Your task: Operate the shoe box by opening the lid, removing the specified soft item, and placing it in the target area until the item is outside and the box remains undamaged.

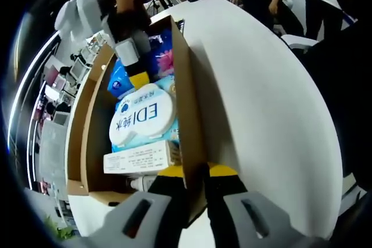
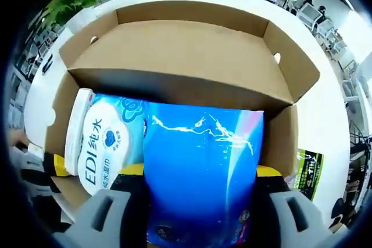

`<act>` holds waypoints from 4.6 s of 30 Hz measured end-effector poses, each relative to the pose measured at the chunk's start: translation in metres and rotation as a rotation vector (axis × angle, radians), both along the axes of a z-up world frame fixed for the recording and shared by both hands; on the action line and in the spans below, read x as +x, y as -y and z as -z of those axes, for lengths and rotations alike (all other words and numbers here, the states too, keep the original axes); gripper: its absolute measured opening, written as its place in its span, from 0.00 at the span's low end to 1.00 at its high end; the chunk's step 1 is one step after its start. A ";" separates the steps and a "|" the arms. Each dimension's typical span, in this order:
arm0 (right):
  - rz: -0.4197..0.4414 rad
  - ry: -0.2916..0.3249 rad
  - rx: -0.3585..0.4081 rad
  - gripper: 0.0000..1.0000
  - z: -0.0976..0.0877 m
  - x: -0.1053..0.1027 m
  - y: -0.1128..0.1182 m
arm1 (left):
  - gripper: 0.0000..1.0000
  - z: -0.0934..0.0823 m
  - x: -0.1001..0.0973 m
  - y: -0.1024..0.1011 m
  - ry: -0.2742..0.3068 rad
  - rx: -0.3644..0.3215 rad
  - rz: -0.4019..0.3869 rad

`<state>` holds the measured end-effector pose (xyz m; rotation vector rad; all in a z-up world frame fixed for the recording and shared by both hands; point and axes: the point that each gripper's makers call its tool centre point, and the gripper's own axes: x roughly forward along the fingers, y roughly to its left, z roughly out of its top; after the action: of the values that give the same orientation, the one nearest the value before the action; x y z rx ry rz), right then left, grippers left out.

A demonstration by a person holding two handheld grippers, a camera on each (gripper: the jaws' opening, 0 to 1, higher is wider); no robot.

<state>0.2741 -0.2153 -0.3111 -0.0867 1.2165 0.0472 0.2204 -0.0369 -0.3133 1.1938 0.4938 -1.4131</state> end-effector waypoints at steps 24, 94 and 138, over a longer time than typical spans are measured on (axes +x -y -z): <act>-0.080 0.150 0.037 0.69 -0.086 -0.011 0.005 | 0.10 -0.001 -0.001 0.004 -0.003 -0.002 -0.002; -0.546 0.140 -0.284 0.69 -0.118 -0.089 0.127 | 0.10 -0.002 -0.001 0.003 -0.004 -0.002 -0.012; -1.127 0.027 -0.348 0.68 -0.028 -0.051 0.166 | 0.09 -0.002 -0.004 0.001 -0.034 -0.020 -0.020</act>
<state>0.2234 -0.3811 -0.2834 -1.0647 1.0058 0.8108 0.2166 -0.0382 -0.3111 1.1473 0.5126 -1.4204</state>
